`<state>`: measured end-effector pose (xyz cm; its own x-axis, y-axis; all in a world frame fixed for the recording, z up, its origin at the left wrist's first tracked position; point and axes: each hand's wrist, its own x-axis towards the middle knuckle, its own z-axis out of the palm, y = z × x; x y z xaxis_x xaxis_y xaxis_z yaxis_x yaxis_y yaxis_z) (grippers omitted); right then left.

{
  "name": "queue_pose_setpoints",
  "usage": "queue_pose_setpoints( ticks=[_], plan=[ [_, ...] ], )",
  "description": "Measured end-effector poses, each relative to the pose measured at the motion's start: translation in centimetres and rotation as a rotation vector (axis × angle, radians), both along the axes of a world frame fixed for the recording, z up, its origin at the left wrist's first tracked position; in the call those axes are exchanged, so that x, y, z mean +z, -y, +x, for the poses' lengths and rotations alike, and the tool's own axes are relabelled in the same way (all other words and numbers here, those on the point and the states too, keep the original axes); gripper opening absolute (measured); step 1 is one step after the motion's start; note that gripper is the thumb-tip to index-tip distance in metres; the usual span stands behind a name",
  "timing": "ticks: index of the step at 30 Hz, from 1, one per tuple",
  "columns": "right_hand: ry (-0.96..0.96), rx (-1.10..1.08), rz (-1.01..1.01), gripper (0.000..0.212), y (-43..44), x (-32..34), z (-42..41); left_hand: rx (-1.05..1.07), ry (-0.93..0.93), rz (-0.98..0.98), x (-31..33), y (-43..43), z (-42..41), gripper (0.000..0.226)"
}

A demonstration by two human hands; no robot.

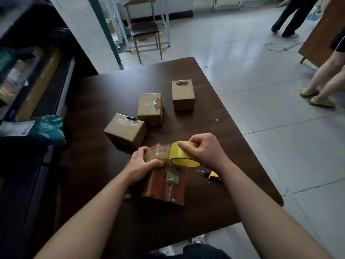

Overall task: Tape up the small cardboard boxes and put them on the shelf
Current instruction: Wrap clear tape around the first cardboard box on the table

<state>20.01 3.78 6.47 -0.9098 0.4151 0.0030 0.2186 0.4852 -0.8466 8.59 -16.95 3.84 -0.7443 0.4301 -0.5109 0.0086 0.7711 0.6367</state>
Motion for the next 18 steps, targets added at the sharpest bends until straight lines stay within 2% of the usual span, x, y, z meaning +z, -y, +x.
queue_pose_setpoints(
  ticks=[3,6,10,12,18],
  plan=[
    [0.029,-0.028,0.055,0.040,-0.3,0.9,-1.3,0.198,0.131,0.132,-1.5,3.4,-1.9,0.100],
    [0.094,0.006,0.056,0.038,0.0,0.3,-1.9,0.274,0.265,0.259,-3.6,5.8,-3.2,0.092],
    [0.141,0.009,0.032,0.036,1.0,-1.1,-3.1,0.300,0.335,0.459,-1.3,5.9,-2.8,0.086],
    [0.182,0.023,0.064,0.036,1.3,-1.8,-3.6,0.320,0.364,0.517,-1.2,6.2,-2.9,0.091],
    [0.235,0.054,0.089,0.037,2.2,-3.2,-4.9,0.293,0.410,0.550,-2.2,7.4,-3.9,0.096]
  ],
)
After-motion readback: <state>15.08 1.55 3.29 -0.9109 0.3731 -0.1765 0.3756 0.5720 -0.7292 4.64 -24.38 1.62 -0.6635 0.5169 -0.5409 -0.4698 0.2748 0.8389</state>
